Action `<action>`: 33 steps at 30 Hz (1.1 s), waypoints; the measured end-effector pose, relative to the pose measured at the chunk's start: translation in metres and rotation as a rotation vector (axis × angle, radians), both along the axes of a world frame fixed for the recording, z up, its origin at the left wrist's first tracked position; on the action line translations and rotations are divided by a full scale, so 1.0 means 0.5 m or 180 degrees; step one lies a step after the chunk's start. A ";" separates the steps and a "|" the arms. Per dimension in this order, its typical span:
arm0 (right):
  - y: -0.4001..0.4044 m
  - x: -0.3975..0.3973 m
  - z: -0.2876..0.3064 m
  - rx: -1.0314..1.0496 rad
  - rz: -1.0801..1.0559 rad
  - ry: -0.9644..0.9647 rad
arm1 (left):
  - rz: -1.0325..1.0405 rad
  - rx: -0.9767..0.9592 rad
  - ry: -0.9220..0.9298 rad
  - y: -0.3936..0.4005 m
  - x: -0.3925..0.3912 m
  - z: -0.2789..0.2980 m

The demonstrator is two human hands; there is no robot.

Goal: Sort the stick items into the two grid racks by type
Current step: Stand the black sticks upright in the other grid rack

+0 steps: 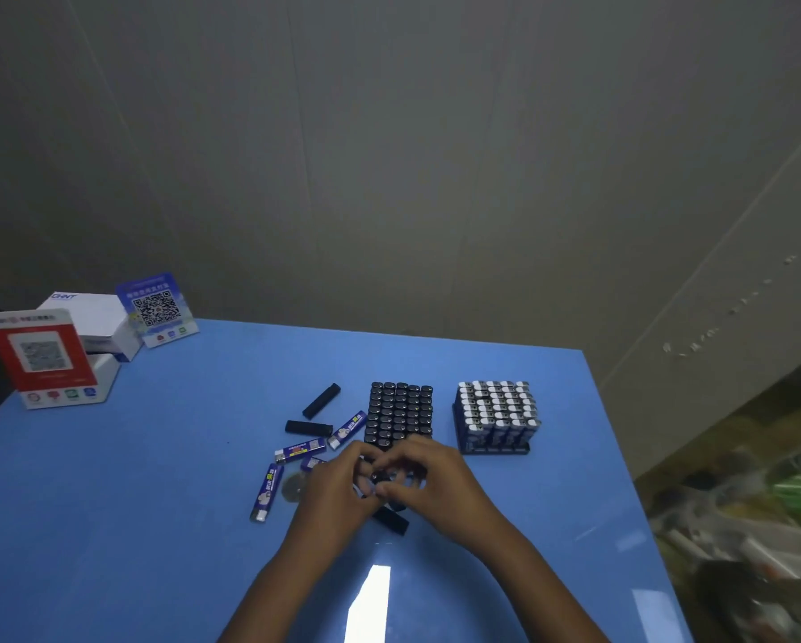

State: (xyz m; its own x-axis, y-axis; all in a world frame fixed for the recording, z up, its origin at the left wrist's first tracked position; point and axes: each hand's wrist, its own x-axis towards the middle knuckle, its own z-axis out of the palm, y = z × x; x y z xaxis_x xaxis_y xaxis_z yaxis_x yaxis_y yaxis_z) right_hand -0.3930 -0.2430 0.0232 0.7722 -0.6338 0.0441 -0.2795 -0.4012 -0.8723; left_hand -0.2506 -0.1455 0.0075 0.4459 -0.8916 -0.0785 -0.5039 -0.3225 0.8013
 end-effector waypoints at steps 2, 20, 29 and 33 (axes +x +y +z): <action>-0.001 -0.003 -0.004 -0.0099 0.0034 0.0056 | 0.0000 0.0028 -0.0058 -0.003 -0.007 0.003; -0.059 0.006 -0.046 -0.0552 -0.0524 0.0854 | -0.0023 0.0354 -0.1583 0.037 0.106 0.001; -0.056 0.047 -0.076 -0.1157 -0.0265 0.1438 | 0.0067 0.0268 -0.1643 0.061 0.128 -0.029; -0.052 0.061 -0.089 -0.1140 -0.0222 0.1475 | 0.0174 0.0382 -0.1557 0.074 0.136 -0.041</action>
State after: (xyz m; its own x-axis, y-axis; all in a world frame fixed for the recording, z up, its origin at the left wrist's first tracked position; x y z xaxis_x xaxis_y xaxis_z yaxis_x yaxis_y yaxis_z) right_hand -0.3627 -0.2692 -0.0211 0.7191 -0.6916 -0.0674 -0.6354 -0.6153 -0.4665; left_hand -0.1826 -0.1085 -0.0129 0.5019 -0.8634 0.0508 -0.7908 -0.4343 0.4313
